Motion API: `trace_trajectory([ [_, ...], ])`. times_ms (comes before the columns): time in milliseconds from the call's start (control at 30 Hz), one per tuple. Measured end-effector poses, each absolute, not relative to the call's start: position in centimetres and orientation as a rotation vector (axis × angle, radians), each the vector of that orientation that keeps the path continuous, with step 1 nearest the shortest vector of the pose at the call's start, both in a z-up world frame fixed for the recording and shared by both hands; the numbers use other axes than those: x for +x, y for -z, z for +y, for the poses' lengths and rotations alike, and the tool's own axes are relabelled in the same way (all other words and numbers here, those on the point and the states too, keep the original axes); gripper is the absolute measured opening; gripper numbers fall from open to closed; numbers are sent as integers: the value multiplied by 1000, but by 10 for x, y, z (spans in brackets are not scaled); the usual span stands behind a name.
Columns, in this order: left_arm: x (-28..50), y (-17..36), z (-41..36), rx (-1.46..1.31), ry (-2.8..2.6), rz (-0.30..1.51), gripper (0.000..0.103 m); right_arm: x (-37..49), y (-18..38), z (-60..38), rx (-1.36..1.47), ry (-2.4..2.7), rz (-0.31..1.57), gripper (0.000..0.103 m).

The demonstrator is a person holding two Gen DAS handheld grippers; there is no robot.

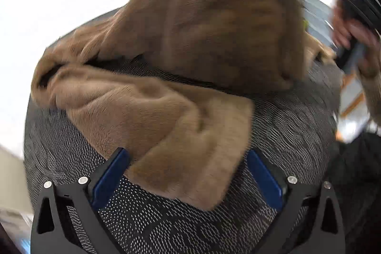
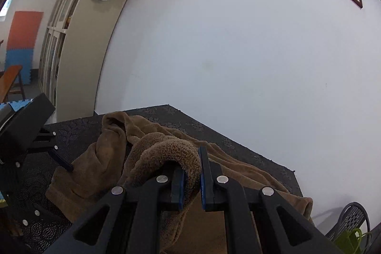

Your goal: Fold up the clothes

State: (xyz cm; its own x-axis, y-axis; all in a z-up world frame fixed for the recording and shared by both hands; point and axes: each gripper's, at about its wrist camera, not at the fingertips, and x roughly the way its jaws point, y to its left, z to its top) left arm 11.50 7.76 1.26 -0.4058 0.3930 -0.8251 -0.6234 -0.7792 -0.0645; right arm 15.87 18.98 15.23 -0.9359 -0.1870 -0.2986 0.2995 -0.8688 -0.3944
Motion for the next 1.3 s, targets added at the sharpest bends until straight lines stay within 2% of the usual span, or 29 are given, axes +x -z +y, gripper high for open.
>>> trace_trajectory([
  [33, 110, -15, 72, -1203, -2213, 287, 93, 159, -152, 191, 369, 2790, 644, 10],
  [67, 105, -17, 65, -1212, -2235, 235, 70, 160, -153, 193, 370, 2790, 641, 10],
  [100, 100, -20, 59, -1221, -2255, 183, 51, 161, -153, 194, 370, 2790, 637, 10],
  [133, 95, -22, 49, -1233, -2275, 120, 23, 161, -153, 194, 369, 2790, 633, 10],
  [167, 90, -25, 39, -1244, -2293, 56, 18, 161, -153, 194, 369, 2790, 630, 10],
  [233, 86, -30, 21, -1236, -2352, -12, 16, 161, -153, 195, 367, 2789, 623, 10],
  [433, 86, -55, -38, -1161, -2577, -147, 16, 163, -155, 193, 357, 2759, 597, 10],
  [633, 81, -75, -105, -1133, -2841, -270, 17, 175, -162, 189, 374, 2561, 462, 10],
  [700, 73, -71, -122, -1182, -2915, -309, 25, 179, -160, 184, 400, 2478, 439, 10],
  [767, 67, -67, -136, -1254, -3017, -333, 62, 184, -155, 175, 419, 2405, 440, 10],
  [833, 67, -61, -146, -1286, -3108, -338, 82, 189, -147, 164, 442, 2310, 467, 10],
  [1033, 81, -57, -157, -1322, -3114, -361, 83, 208, -115, 134, 532, 2043, 615, 11],
  [1167, 98, -65, -142, -1313, -2977, -327, 83, 206, -101, 131, 652, 1947, 543, 12],
  [1233, 98, -66, -128, -1300, -2887, -311, 83, 201, -97, 135, 697, 1939, 497, 16],
  [1267, 91, -65, -114, -1290, -2823, -305, 83, 199, -96, 137, 715, 1938, 473, 24],
  [1300, 85, -65, -99, -1276, -2751, -300, 83, 198, -95, 141, 729, 1938, 446, 44],
])
